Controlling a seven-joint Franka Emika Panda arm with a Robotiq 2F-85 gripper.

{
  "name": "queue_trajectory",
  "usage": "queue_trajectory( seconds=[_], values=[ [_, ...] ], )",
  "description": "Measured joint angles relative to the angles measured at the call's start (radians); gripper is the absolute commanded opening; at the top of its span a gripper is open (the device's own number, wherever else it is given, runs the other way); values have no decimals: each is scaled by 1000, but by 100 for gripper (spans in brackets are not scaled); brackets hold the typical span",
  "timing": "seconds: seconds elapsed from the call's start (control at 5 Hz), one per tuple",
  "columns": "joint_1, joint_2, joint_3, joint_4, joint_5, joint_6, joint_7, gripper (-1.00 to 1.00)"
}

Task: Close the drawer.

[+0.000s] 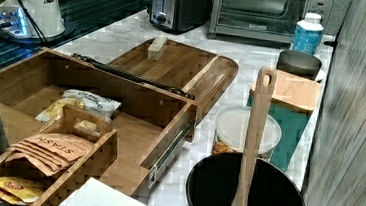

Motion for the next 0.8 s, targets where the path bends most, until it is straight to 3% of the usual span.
queue_trajectory(
  seconds=[0.4,0.8],
  values=[
    [-1,9,-3,-4,-2,17,0,-100],
    [-3,-20,11,-137,-2,218,-175,-100]
  ],
)
